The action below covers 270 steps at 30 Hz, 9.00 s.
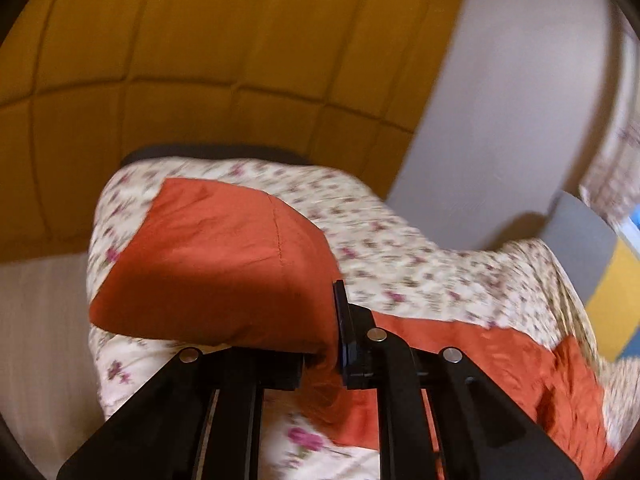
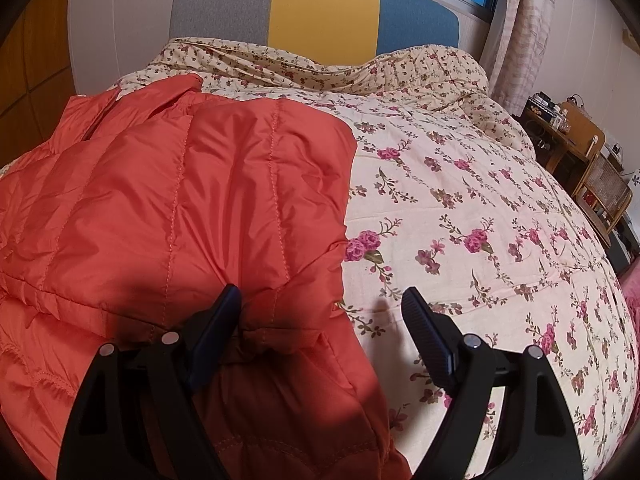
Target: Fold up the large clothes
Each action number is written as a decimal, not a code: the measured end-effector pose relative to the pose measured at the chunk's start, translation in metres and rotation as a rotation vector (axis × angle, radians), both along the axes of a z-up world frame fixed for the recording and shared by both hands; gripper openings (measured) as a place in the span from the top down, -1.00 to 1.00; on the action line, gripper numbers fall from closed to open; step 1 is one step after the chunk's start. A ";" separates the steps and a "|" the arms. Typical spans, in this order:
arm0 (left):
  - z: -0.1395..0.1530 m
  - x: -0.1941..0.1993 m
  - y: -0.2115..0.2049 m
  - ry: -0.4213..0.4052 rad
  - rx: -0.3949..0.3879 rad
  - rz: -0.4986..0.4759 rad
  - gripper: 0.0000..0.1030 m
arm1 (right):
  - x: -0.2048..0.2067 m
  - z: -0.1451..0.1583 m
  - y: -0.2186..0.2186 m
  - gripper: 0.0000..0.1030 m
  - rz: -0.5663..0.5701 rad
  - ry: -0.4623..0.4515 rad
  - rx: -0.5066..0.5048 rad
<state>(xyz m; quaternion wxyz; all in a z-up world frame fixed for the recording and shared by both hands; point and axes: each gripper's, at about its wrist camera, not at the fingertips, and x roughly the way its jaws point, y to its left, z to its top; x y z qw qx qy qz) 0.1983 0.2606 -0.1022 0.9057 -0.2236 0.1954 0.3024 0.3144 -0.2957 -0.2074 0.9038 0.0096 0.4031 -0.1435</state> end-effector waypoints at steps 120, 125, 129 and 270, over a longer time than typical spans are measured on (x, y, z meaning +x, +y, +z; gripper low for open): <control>-0.055 0.206 -0.168 0.262 0.154 -0.590 0.01 | 0.067 0.007 0.107 -0.86 0.211 -0.080 0.048; -0.085 0.217 -0.168 0.294 0.150 -0.626 0.01 | 0.070 0.005 0.108 -0.89 0.215 -0.077 0.051; -0.090 0.220 -0.168 0.305 0.130 -0.633 0.01 | 0.072 0.005 0.107 -0.90 0.210 -0.073 0.052; 0.048 -0.001 -0.116 0.017 -0.280 -0.891 0.69 | -0.113 0.113 -0.087 0.74 0.184 -0.216 0.915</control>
